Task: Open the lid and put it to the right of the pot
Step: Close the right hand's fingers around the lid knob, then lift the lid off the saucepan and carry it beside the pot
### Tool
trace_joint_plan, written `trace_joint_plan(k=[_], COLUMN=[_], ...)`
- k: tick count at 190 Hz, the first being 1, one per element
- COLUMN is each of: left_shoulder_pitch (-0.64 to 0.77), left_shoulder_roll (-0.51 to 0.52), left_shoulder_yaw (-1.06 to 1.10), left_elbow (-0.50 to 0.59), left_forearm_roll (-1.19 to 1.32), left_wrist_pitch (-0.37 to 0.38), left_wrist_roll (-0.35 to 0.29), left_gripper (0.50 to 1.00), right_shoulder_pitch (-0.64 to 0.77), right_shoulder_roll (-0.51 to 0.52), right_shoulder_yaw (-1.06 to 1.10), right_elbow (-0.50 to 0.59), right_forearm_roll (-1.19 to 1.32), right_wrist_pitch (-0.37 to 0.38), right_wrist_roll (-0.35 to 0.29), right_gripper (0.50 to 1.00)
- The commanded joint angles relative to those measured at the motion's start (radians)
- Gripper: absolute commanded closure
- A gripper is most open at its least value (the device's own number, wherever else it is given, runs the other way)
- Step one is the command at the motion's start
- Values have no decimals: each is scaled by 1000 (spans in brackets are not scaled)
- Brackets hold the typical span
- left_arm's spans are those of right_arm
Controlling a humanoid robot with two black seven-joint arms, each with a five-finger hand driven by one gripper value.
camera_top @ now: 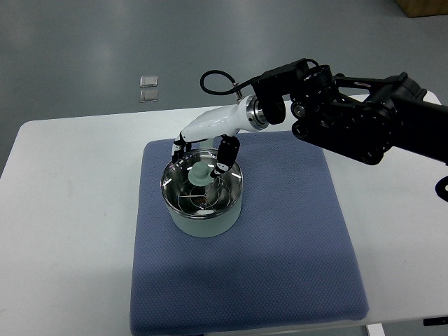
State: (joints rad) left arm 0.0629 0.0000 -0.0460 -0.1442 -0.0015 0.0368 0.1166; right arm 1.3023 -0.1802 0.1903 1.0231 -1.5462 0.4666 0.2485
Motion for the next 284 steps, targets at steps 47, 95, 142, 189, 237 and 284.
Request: trace_joint_plan(k=[47, 95, 142, 189, 237, 284], left_shoulder_pitch=[0, 0, 0, 0, 0, 0], left_shoulder_roll=[0, 0, 0, 0, 0, 0], left_shoulder_yaw=[0, 0, 0, 0, 0, 0], left_elbow=[0, 0, 2, 2, 2, 3], left_forearm_roll=[0, 0, 0, 0, 0, 0], left_wrist_pitch=[0, 0, 0, 0, 0, 0], left_wrist_roll=[0, 0, 0, 0, 0, 0], left_gripper=[500, 500, 500, 500, 500, 500], right_shoulder_pitch=[-14, -14, -14, -12, -14, -12], right_shoulder_roll=[1, 2, 2, -5, -16, -35], right_shoulder_yaw=[0, 0, 0, 3, 15, 20], right_elbow=[-3, -3, -3, -3, -3, -3], right_forearm_roll=[0, 0, 2, 2, 9, 21], right_wrist_pitch=[-3, -3, -3, -3, -2, -2], right_wrist_roll=[0, 0, 5, 20, 34, 37], right_gripper=[773, 879, 967, 1000, 1000, 1000])
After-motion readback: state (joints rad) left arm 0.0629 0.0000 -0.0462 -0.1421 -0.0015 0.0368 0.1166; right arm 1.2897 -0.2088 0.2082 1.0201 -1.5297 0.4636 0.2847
